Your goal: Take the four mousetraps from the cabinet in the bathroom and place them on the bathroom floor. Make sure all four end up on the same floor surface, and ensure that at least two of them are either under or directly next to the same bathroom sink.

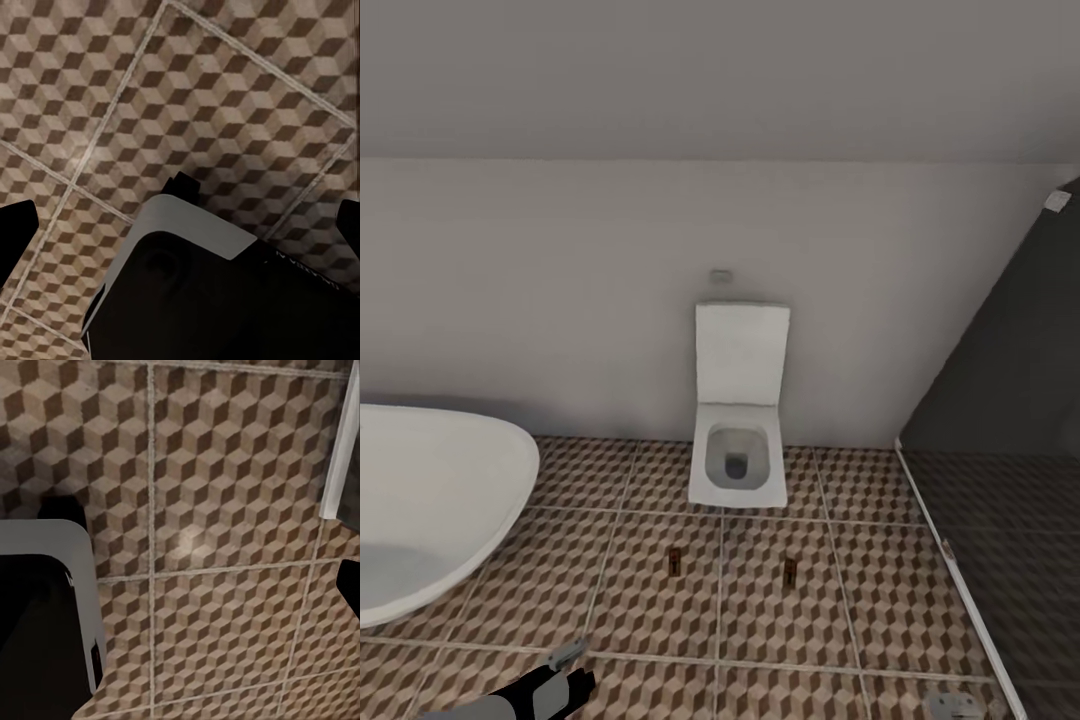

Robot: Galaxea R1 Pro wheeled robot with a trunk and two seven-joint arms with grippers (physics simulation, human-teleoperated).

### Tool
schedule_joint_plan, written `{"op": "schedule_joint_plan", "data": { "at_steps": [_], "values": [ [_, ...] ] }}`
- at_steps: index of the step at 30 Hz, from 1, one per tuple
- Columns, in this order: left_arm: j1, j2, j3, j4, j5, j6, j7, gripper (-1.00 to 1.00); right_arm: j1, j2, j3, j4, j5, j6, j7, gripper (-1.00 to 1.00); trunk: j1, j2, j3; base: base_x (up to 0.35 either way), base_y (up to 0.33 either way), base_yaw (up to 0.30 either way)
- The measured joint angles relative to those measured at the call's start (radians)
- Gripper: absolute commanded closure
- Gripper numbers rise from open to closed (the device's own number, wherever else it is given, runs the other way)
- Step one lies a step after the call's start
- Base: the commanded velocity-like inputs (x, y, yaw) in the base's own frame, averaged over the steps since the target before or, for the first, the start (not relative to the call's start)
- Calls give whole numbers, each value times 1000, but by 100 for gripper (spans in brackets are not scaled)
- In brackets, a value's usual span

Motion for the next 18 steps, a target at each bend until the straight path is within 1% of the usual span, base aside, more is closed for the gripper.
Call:
{"op": "schedule_joint_plan", "data": {
  "at_steps": [18],
  "values": [
    [0,0,0,0,0,-1,0,-100,1,0,1,0,0,0,0,-100,0,0,23,0,0,-214]
  ]
}}
